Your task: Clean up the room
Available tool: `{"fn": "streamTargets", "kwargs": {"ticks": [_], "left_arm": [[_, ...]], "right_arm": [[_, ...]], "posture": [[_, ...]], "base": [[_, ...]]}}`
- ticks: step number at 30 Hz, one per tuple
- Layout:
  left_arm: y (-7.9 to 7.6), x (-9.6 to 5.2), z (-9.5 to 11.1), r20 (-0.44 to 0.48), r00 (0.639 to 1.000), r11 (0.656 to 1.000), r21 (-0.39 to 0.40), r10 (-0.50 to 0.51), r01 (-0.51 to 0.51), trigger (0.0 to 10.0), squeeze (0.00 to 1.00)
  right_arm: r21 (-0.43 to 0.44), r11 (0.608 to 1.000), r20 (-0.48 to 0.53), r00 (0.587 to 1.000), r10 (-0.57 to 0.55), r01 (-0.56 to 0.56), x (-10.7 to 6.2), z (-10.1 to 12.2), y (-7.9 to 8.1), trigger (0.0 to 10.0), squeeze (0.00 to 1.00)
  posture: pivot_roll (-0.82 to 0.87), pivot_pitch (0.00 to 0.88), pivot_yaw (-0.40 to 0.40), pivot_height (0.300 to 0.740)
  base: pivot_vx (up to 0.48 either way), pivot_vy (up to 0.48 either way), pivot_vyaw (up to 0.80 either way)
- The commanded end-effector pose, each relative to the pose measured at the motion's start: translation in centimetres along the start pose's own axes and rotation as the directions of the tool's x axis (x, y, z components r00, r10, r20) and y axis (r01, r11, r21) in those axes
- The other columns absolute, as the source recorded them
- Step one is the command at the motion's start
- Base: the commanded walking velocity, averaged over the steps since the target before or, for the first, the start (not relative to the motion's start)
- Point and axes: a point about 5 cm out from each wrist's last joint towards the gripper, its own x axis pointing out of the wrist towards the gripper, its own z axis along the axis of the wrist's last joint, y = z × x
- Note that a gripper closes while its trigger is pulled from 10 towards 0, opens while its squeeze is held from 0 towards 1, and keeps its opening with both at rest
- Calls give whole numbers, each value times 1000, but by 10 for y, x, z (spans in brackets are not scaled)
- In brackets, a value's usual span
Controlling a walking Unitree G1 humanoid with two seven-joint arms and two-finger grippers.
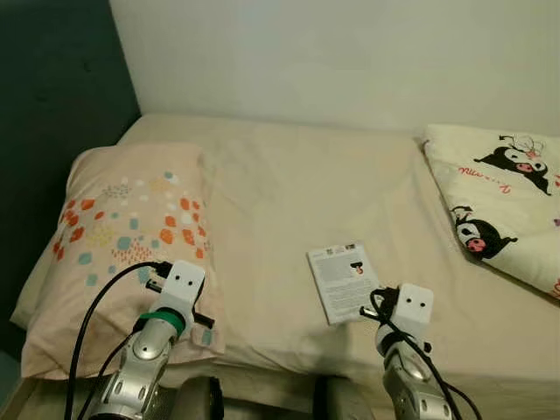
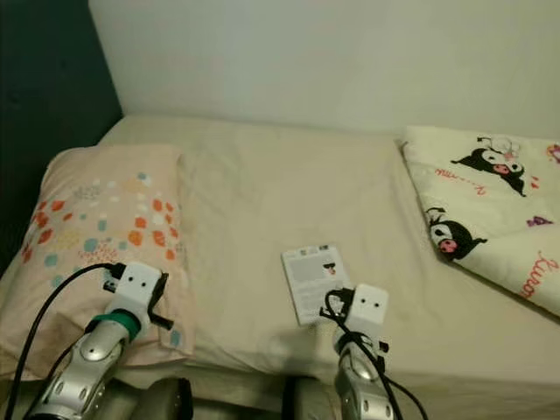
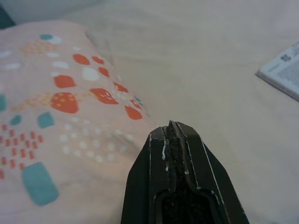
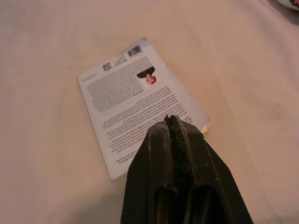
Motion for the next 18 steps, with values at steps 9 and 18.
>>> {"fn": "streamTargets", "kwargs": {"ticks": [9,18], "left_arm": [[5,-7,-10,-42,999,1000,-9,28,-28,10000,0],[1,-9,-11,-48,999,999,-28,19,-20,10000,0]], "right_arm": [[-24,999,-37,999,24,-25,10,2,3,10000,0],[-17,995,-49,994,97,-98,8,1,13,10000,0]], "posture": [[115,0,-27,596],[110,4,-39,596]], "base": [[0,0,0],[0,0,0]]}}
